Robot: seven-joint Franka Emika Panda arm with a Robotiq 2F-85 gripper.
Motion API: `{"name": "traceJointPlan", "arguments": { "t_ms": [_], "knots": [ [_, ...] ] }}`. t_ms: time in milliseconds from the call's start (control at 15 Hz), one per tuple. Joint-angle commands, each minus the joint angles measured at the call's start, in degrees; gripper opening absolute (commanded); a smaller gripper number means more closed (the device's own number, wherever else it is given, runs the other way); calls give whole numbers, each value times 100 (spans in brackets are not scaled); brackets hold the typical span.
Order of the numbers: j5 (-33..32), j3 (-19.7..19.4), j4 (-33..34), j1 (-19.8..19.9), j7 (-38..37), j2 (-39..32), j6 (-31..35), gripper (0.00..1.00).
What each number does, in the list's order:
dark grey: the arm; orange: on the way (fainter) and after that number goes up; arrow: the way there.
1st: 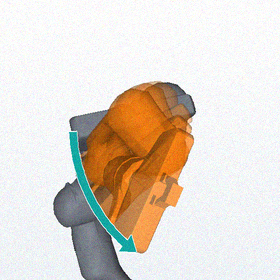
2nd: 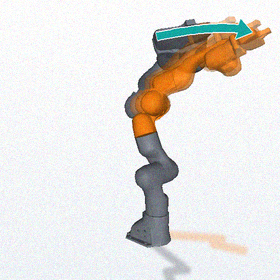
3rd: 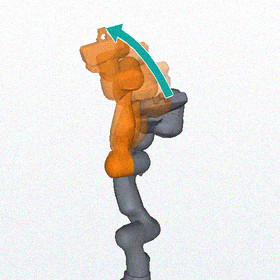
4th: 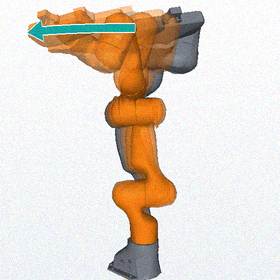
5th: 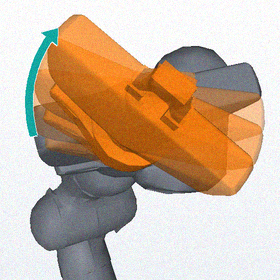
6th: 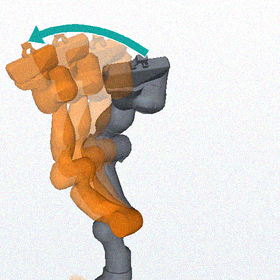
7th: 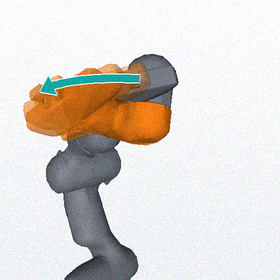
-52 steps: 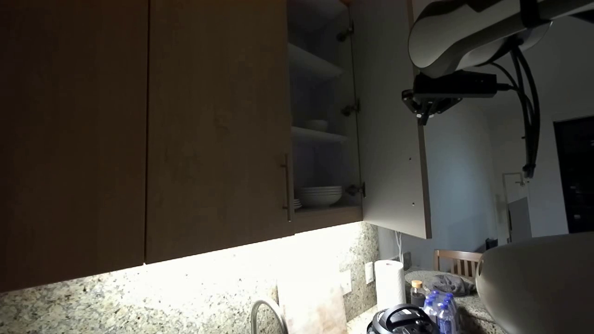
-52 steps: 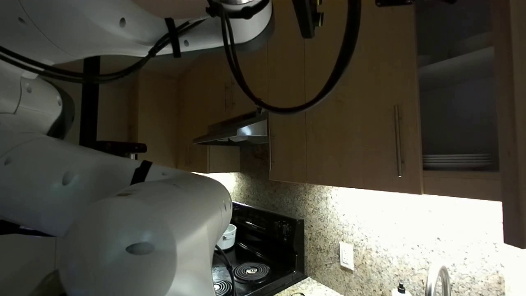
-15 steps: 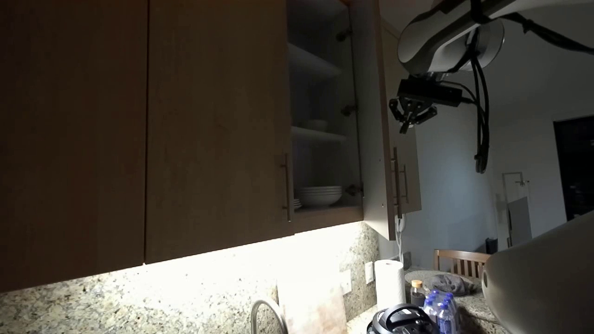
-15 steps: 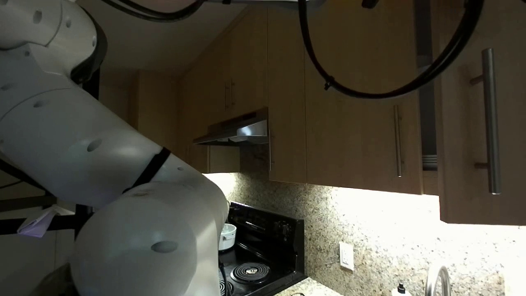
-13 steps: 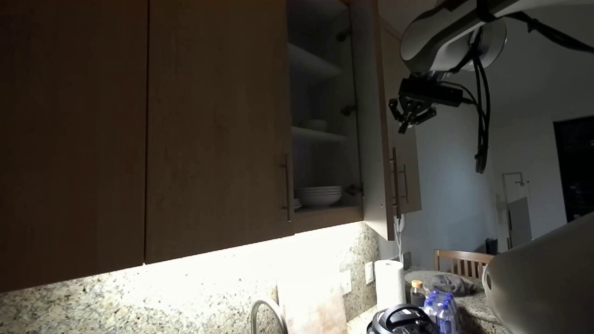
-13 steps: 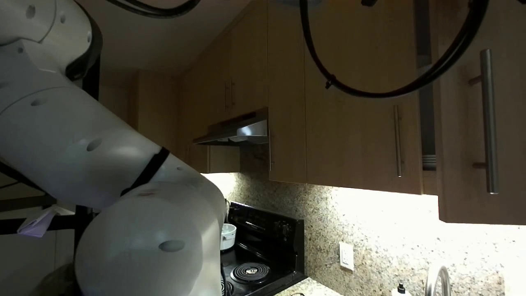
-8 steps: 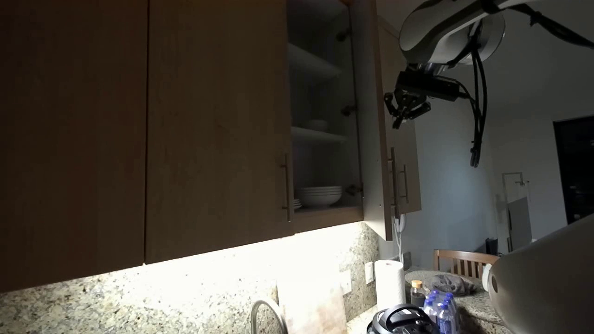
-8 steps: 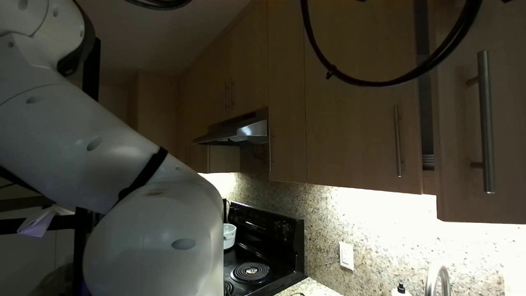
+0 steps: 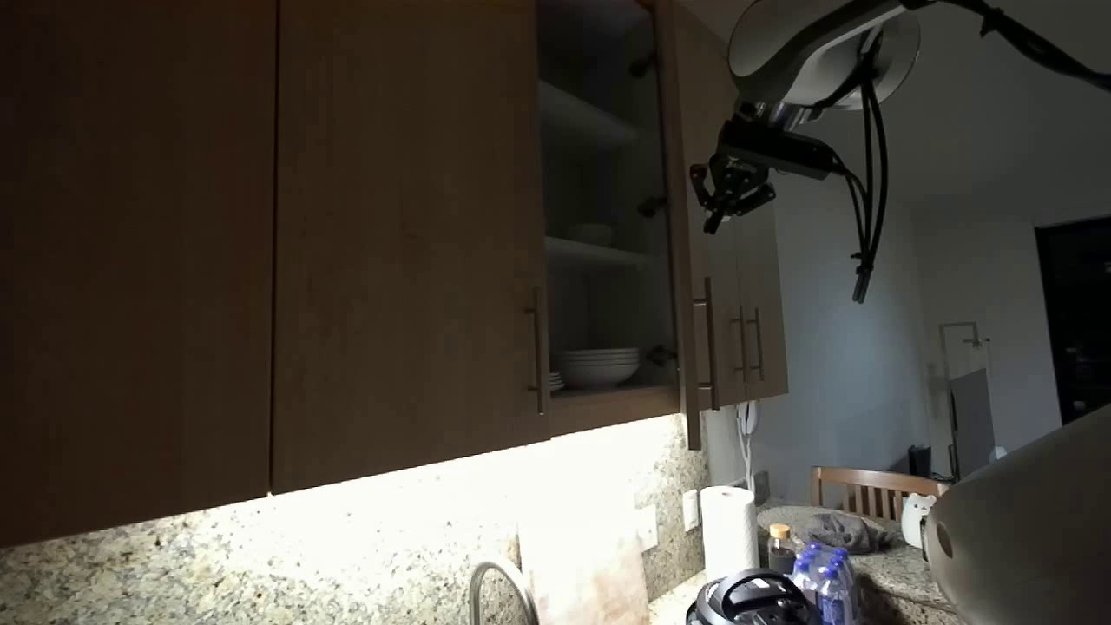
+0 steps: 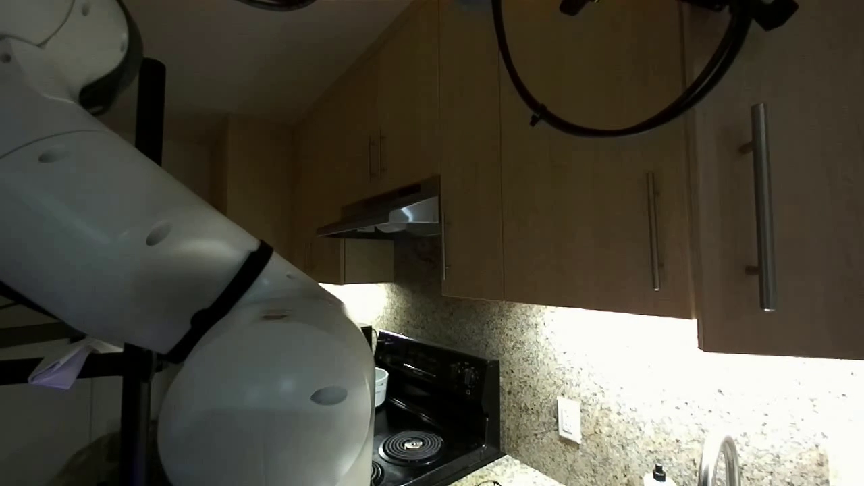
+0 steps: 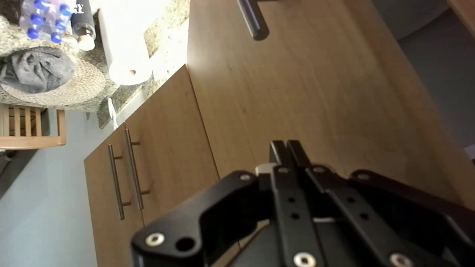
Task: Close the right cabinet door
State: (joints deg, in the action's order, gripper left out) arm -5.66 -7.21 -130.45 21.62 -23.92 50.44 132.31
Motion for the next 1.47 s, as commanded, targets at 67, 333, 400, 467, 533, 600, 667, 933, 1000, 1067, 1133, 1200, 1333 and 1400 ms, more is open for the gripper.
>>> {"name": "traceJointPlan", "arguments": {
  "t_ms": [67,333,400,467,533,600,667,933,1000,1067,1133,1200,1333,1400],
  "knots": [
    [229,8,209,-117,94,-206,44,7],
    [302,52,283,-131,84,-236,66,6],
    [254,94,280,-92,80,-225,59,7],
    [220,120,273,-86,106,-203,44,7],
    [194,144,271,-88,136,-183,15,7],
    [158,171,264,-96,186,-170,-17,6],
    [141,190,262,-113,224,-164,-67,7],
    [133,234,121,-225,469,4,-77,6],
    [136,251,110,-234,479,29,-25,7],
    [156,262,137,-277,495,47,2,6],
    [144,291,176,-287,502,46,8,7],
    [150,312,216,-333,529,47,-9,7],
    [71,414,262,-374,608,39,-50,7],
    [25,458,266,-403,669,42,-92,7]
  ]
}}
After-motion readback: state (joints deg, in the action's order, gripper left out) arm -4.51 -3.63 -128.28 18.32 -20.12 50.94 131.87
